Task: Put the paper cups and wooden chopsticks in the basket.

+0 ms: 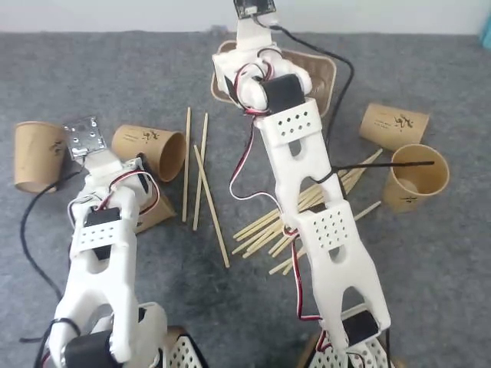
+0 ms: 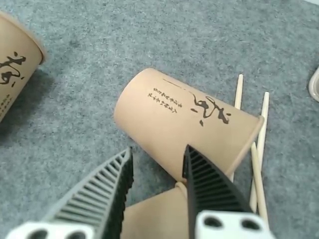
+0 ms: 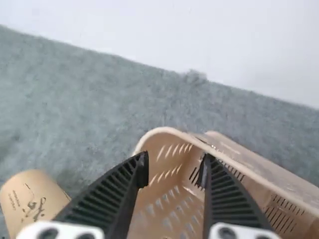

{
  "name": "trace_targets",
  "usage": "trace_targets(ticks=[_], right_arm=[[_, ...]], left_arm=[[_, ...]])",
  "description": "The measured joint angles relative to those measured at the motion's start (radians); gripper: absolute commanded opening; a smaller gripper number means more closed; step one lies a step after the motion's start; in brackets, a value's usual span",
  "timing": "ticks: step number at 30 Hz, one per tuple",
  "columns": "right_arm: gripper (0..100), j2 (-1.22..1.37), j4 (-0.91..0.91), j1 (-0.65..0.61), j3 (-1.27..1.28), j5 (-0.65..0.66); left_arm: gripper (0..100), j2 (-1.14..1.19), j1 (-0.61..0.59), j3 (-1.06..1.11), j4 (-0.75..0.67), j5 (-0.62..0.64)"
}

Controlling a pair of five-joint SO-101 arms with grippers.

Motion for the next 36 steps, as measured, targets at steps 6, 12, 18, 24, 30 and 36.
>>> trace_targets(ticks=[6, 12, 18, 24, 30, 36], right_arm=[[18.4, -0.025, -0.009, 0.002, 0.0, -0.002], [18.5, -0.015, -0.068, 0.003, 0.0, -0.002], [18.5, 0.046, -0.106, 0.04, 0.0, -0.002], [18.4, 0.052, -0.037, 0.052, 0.0, -0.002], [18.0, -0.012, 0.302, 0.028, 0.0, 0.209], [18.0, -0.08, 0.382, 0.014, 0.002, 0.361]], left_arm=[[16, 0.0, 0.0, 0.0, 0.0, 0.0], [16, 0.0, 0.0, 0.0, 0.0, 0.0], [16, 0.0, 0.0, 0.0, 0.0, 0.0], [16, 0.0, 0.0, 0.0, 0.0, 0.0], [16, 0.0, 0.0, 0.0, 0.0, 0.0], [16, 0.0, -0.002, 0.0, 0.0, 0.0]])
